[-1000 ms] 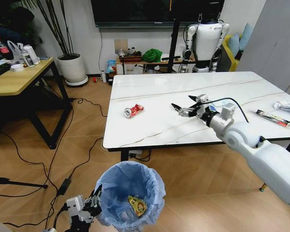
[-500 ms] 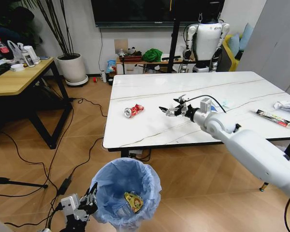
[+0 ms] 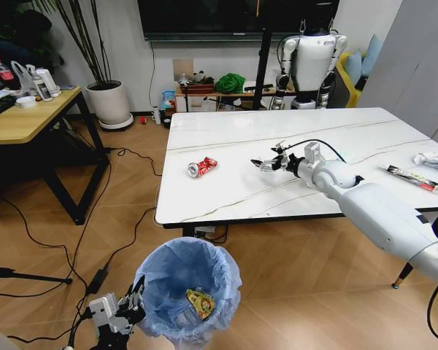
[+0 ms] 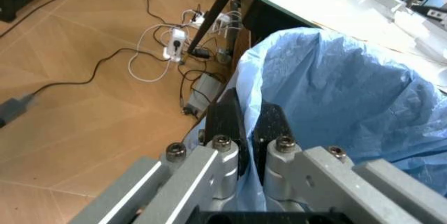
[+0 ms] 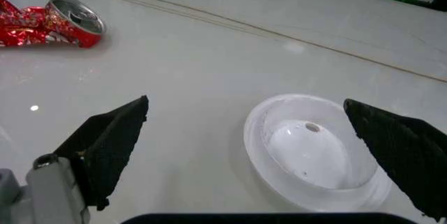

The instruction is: Pick up the trash bin and place the trash from the table into it.

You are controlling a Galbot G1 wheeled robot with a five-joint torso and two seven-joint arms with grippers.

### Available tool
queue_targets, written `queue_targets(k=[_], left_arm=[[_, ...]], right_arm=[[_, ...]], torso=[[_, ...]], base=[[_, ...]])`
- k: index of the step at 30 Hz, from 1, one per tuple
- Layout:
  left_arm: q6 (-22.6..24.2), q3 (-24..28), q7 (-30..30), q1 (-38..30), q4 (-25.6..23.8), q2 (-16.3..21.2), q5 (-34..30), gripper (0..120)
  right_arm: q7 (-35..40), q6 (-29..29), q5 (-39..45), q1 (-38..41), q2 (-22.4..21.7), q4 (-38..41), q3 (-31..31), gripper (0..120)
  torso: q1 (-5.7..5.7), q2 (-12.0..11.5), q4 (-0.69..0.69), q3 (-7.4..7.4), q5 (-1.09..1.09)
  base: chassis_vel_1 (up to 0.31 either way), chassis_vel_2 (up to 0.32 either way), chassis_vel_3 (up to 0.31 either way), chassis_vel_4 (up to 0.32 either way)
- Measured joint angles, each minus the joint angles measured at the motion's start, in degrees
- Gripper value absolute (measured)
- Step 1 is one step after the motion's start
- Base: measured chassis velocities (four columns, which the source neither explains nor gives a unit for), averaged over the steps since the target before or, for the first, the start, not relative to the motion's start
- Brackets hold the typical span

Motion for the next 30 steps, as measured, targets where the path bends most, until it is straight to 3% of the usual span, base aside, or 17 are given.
queue_targets(k=[16, 19, 21, 23, 24, 29, 30], left_arm=[[0.0, -0.1, 0.0, 0.0, 0.0, 0.0, -0.1, 0], [0.0, -0.2, 0.0, -0.1, 0.0, 0.2, -0.4, 0], [0.0, -0.2, 0.0, -0.1, 0.0, 0.2, -0.5, 0], [0.0, -0.3, -0.1, -0.2, 0.0, 0.3, -0.7, 0], [0.0, -0.3, -0.1, -0.2, 0.0, 0.3, -0.7, 0], [0.0, -0.4, -0.2, -0.4, 0.0, 0.6, -1.1, 0], [0.0, -0.4, -0.2, -0.4, 0.0, 0.6, -1.1, 0]], right_arm=[[-1.4, 0.5, -1.6, 0.3, 1.5, -3.0, -1.1, 97], [-1.6, 0.5, -1.7, 1.0, 2.1, -4.2, -2.0, 83], [-1.7, 0.5, -1.7, 1.1, 2.2, -4.5, -2.1, 81], [-1.9, 0.5, -1.8, 1.4, 2.4, -5.3, -2.5, 70], [-1.9, 0.5, -1.8, 1.4, 2.4, -5.3, -2.5, 70], [-2.2, 0.8, -2.3, 2.0, 2.6, -6.8, -3.1, 46], [-2.2, 0.8, -2.3, 2.0, 2.6, -6.8, -3.1, 46]], torso=[[-0.01, 0.0, 0.01, 0.0, -0.01], [0.0, 0.0, 0.02, 0.0, -0.01], [-0.01, 0.0, 0.02, 0.0, -0.01], [0.0, 0.0, 0.01, 0.0, -0.01], [0.0, 0.0, 0.01, 0.0, -0.01], [-0.01, 0.0, 0.01, -0.01, -0.03], [-0.01, 0.0, 0.01, -0.01, -0.03]], base=[[0.0, 0.0, 0.0, 0.0], [0.0, 0.0, 0.0, 0.0], [0.0, 0.0, 0.0, 0.0], [0.0, 0.0, 0.0, 0.0], [0.0, 0.0, 0.0, 0.0], [0.0, 0.0, 0.0, 0.0], [0.0, 0.0, 0.0, 0.0]])
